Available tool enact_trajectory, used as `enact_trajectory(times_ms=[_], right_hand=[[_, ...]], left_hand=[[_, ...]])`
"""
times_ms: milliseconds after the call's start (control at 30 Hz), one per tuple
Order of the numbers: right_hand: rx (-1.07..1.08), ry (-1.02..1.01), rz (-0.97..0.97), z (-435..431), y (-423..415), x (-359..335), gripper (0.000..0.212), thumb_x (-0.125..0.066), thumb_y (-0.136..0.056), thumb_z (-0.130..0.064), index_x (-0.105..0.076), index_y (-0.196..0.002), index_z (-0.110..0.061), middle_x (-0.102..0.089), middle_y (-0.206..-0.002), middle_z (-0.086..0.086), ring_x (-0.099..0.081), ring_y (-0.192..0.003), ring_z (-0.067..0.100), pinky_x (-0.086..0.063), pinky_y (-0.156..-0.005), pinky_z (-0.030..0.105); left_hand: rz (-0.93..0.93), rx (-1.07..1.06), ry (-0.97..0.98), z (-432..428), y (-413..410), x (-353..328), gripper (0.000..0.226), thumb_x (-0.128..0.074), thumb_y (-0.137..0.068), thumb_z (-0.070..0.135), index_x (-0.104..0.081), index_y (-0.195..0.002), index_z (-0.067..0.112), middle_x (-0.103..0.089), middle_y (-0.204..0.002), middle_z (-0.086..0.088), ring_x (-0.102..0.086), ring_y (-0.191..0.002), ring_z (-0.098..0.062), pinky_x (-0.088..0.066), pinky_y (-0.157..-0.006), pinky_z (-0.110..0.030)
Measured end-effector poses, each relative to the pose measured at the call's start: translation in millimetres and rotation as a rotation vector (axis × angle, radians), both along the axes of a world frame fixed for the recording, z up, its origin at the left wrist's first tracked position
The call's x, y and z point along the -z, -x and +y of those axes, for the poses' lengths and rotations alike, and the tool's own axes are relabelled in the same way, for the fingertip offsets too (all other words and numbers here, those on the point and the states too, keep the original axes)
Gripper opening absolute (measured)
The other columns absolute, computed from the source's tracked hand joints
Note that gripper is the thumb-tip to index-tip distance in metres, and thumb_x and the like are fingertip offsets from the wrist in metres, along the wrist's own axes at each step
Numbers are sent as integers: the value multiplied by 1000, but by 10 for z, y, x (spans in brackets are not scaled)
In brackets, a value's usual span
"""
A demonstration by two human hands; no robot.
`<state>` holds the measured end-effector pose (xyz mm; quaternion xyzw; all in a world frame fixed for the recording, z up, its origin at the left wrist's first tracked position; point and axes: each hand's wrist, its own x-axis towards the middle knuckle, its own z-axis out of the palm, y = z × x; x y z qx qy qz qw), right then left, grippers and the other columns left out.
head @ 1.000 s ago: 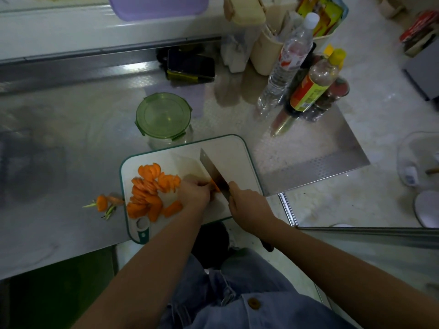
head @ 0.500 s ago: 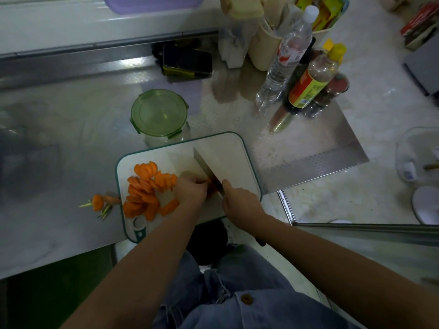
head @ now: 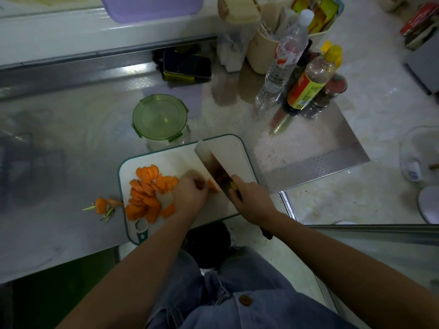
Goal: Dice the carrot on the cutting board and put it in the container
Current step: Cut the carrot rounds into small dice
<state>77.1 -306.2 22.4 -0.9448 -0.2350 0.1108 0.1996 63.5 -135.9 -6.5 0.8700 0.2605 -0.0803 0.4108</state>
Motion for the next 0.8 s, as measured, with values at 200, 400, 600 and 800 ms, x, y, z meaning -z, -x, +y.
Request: enact_trajectory(times_ms=[200,400,600,800], right_hand=[[10,-7,-12,-63,-25,14,21,-48,-94,-25,-52,-108,-11,-58,-63,7,-50,-50,23,-45,-50,33],[-57,103,-168,19,92,109,23,-54,-79,-25,-51,-100,-18,-57,-55,3,-53,-41,27,-37,-42,26],[31,-107,-22,58,-52,10,39,-34,-92,-50,-56,-87,-17,-61,-64,3,-58,-58,25,-40,-51,32],[244,-282,420,358,-382,-22,41,-65,-85,-41,-55,-117,-16,-58,-103,0,-58,-87,14,-48,-76,28]], left_hand=[[-91,86,-64,11,10,-23,14,-67,-83,21,-63,-95,13,-66,-84,-2,-61,-79,-21,-41,-65,-28],[-97,-300,382,-120,-75,-185,50,-47,-89,61,-61,-84,14,-70,-75,-10,-66,-68,-28,-54,-65,-38],[-78,-449,311,-65,-34,-71,30,-47,-97,28,-54,-87,1,-58,-87,-20,-59,-88,-34,-46,-75,-44],[-85,-518,274,36,16,-115,34,-46,-97,29,-43,-71,7,-44,-68,-10,-47,-72,-24,-35,-65,-35]])
